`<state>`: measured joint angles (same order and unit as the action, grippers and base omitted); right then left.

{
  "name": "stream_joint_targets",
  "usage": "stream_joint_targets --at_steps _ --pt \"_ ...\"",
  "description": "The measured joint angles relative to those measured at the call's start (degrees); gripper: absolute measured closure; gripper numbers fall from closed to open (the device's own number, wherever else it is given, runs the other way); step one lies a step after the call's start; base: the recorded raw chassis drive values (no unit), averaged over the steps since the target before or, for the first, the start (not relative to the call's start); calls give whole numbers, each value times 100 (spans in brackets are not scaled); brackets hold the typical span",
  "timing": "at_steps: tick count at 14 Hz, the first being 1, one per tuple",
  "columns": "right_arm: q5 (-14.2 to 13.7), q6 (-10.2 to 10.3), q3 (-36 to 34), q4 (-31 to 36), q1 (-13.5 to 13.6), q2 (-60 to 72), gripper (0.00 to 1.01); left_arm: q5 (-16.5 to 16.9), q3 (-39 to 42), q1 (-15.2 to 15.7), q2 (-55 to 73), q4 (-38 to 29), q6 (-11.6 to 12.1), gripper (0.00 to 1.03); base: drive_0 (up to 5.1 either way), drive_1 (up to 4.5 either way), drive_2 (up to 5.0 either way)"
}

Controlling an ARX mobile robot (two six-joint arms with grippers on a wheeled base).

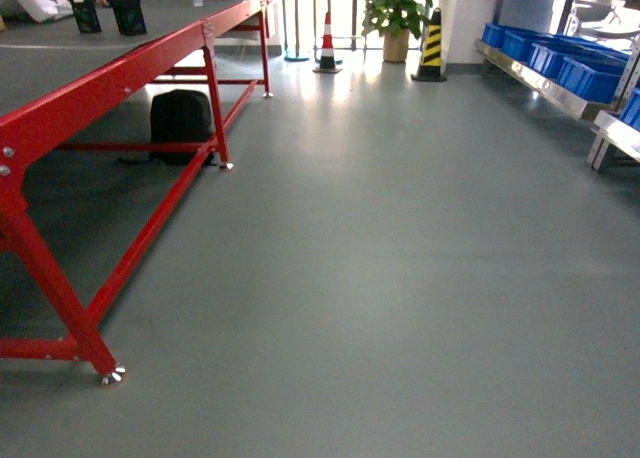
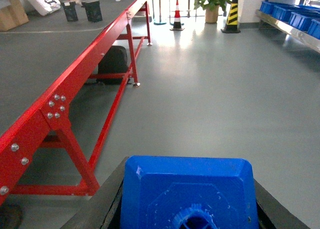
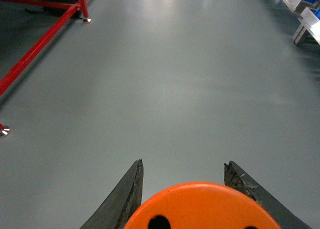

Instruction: Sort blue parts and orange caps into right shelf containers

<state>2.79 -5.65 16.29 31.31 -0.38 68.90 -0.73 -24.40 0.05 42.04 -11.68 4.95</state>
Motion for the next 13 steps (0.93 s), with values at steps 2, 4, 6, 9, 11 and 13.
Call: stream_joint_targets --at_steps 2,4,6,9,11,13 --pt "2 0 0 0 0 0 59 0 0 0 0 -13 0 58 -15 411 -441" --pt "2 0 0 -2 0 2 59 2 0 0 9 -13 0 58 -16 410 -441" --pt "2 0 0 11 0 2 59 -4 0 0 9 -33 0 58 -16 410 -441" --pt "2 0 0 11 0 0 59 -9 0 0 9 -31 0 58 -16 410 -441" --pt "2 0 0 24 0 -2 59 -13 0 0 11 -7 0 58 -16 410 -441" --pt "0 0 -2 2 0 0 59 -11 0 0 9 -28 0 58 -16 410 -441"
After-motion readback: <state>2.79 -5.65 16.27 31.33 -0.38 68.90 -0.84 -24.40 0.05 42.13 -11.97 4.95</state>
